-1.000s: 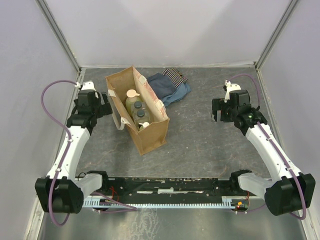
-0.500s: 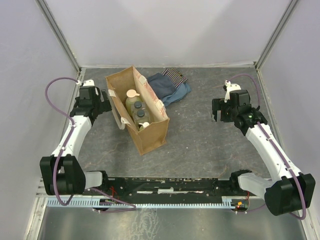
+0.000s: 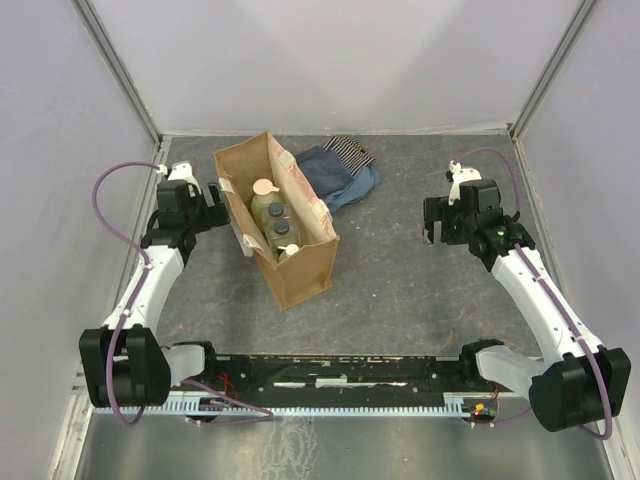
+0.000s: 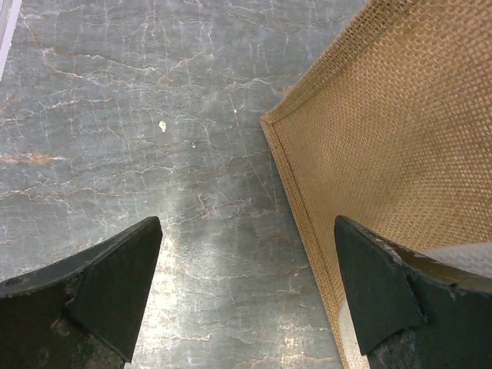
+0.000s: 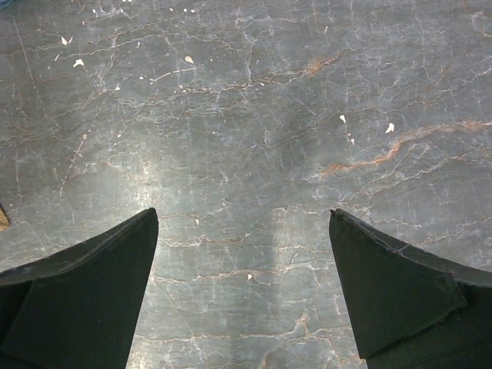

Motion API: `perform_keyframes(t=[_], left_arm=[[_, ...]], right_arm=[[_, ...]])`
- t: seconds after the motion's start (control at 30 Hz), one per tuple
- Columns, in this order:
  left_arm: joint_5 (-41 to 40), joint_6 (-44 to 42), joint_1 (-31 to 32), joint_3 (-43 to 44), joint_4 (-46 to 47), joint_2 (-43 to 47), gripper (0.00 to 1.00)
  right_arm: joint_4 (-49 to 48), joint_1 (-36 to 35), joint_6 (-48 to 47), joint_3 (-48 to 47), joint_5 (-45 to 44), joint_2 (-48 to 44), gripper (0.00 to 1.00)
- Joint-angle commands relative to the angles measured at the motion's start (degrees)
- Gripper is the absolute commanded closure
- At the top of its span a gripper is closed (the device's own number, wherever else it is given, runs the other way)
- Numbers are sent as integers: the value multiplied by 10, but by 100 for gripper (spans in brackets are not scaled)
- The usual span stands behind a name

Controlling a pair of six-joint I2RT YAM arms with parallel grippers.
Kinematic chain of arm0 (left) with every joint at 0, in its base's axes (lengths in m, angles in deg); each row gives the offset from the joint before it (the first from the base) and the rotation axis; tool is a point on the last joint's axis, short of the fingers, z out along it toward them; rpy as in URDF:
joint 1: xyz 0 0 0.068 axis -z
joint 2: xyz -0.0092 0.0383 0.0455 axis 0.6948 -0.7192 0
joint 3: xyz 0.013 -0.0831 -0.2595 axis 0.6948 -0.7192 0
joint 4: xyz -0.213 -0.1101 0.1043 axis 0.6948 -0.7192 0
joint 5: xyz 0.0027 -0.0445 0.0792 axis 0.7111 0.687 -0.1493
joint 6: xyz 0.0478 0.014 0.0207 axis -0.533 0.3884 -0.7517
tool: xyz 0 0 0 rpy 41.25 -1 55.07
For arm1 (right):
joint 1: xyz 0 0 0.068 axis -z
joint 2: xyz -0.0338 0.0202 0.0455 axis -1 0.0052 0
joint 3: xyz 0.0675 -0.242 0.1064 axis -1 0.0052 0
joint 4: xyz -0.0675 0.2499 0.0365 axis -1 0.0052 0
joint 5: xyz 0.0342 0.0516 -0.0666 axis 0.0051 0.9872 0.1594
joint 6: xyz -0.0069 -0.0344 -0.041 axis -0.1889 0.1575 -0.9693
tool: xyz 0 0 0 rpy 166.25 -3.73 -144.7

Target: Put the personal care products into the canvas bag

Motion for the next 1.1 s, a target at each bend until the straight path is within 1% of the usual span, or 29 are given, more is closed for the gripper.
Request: perform_keyframes(t=[0.0,1.07], left_arm=[[14,-25,-2,-1,35,25,1],[13,-28,-1,14,15,18,0]], right_arm=[[-12,3,-7,-8,6,-14,0],[-12,2,-11,-7,5,-2,0]])
